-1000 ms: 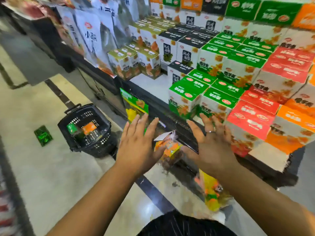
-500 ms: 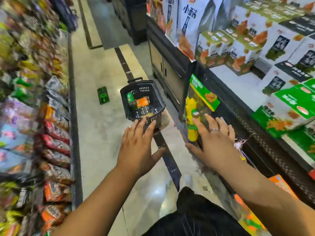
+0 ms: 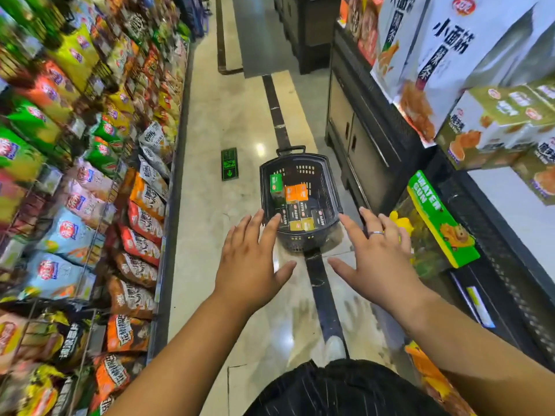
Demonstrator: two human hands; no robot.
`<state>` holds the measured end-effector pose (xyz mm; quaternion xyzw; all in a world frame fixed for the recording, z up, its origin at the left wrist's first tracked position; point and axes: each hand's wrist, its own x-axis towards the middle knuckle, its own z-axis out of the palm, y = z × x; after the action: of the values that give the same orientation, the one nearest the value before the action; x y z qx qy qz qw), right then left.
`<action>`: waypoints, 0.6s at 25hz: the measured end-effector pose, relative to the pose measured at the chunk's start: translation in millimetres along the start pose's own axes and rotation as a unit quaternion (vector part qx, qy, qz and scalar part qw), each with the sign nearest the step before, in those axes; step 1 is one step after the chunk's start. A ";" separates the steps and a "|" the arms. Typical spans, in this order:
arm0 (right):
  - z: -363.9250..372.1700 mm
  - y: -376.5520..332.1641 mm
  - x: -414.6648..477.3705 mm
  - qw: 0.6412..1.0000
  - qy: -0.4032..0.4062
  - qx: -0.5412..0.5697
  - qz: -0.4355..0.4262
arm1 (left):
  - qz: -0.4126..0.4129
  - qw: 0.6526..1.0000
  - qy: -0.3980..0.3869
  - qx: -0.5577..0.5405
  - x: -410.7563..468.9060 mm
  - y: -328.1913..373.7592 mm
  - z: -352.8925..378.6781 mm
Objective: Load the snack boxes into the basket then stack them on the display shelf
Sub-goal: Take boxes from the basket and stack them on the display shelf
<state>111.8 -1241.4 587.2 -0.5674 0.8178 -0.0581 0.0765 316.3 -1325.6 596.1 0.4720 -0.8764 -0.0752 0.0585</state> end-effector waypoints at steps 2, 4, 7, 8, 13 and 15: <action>-4.7 -3.6 37.0 1.000 -0.010 -0.006 -0.018 | -0.022 1.000 -0.001 -0.001 27.4 -7.3 -0.5; -7.5 -9.5 73.2 0.999 -0.031 -0.004 -0.032 | -0.038 0.999 -0.006 -0.003 52.2 -19.1 -0.3; -1.0 -23.2 119.1 0.997 -0.072 0.011 -0.032 | -0.053 0.998 -0.016 -0.002 84.7 -44.5 0.9; 5.2 -28.7 136.0 0.996 -0.082 0.014 -0.028 | -0.055 0.998 -0.019 -0.006 99.1 -57.1 3.5; 37.4 -51.5 214.5 0.994 -0.106 -0.011 0.000 | -0.022 0.998 -0.056 -0.014 185.9 -117.5 24.8; 46.4 -62.4 246.4 0.993 -0.117 -0.012 0.025 | 0.005 0.997 -0.074 -0.012 226.8 -140.3 32.9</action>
<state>93.1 -1494.5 538.3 -0.5504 0.8178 0.0206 0.1667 301.3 -1588.9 544.7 0.4596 -0.8799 -0.1204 -0.0006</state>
